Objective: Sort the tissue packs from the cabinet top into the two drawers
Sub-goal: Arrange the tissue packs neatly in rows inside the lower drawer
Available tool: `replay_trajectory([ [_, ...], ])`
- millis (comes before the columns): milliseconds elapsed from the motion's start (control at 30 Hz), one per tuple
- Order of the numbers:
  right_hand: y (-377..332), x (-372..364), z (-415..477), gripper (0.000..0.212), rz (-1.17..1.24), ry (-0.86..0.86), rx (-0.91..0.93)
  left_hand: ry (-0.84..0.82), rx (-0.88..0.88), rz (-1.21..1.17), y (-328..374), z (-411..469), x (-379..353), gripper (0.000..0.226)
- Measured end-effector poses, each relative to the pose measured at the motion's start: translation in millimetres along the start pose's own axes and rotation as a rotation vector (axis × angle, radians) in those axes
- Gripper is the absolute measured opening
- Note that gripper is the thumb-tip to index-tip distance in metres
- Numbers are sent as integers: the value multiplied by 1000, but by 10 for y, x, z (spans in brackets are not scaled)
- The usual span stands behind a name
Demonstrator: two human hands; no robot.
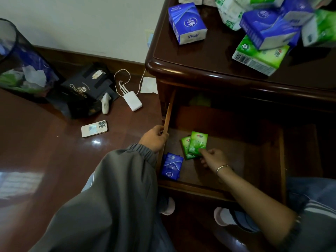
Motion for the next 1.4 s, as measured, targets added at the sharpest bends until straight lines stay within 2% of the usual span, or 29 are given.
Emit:
replay_trajectory([
  [67, 6, 41, 14, 37, -168, 47, 30, -12, 0, -6, 7, -8, -4, 41],
  [200, -169, 53, 19, 42, -22, -22, 187, -11, 2, -10, 9, -10, 6, 42],
  [300, -316, -33, 33, 38, 46, -86, 203, -19, 7, -10, 12, -9, 4, 42],
  [500, -726, -414, -63, 58, -175, -63, 356, -3, -2, -6, 11, 16, 12, 41],
  [600, -764, -414, -71, 58, -160, -49, 313, -5, 0, -17, 0, 21, 10, 41],
  [733, -527, -309, -45, 50, -170, -98, 161, 1, -7, -15, -11, 40, 12, 42],
  [800, -436, -341, -60, 38, -77, -211, 53, -1, -7, -10, -10, 48, 11, 42],
  [867, -410, -412, -88, 25, 145, -304, -52, 1, -9, -1, -4, 51, 10, 42],
  [1067, -451, -493, -82, 24, 656, -326, -158, 19, -10, 8, 0, 50, 11, 41],
  [1133, -451, -528, -74, 15, 557, -340, -156, 20, -7, -2, -1, 50, 11, 41],
  [1233, -429, -521, -2, 17, -17, -257, 5, 25, -7, -10, -4, 41, 17, 41],
  [1267, -456, -485, 17, 23, -122, -206, 69, 24, -7, -14, -5, 39, 17, 41],
  [1333, -520, -384, 57, 37, -81, -146, 119, 14, -4, -19, -9, 40, 15, 41],
  [1400, -598, -319, 74, 34, 32, -136, 144, 2, -4, -19, -13, 47, 14, 42],
])
Point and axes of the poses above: each hand's wrist, its own z-axis towards the middle knuckle, its own x-axis out of the back of the hand, y = z × x, the point moved 5 cm from there along z, towards the middle knuckle, and after that the axes turned 4 degrees about -x, right-handed, at the moved point
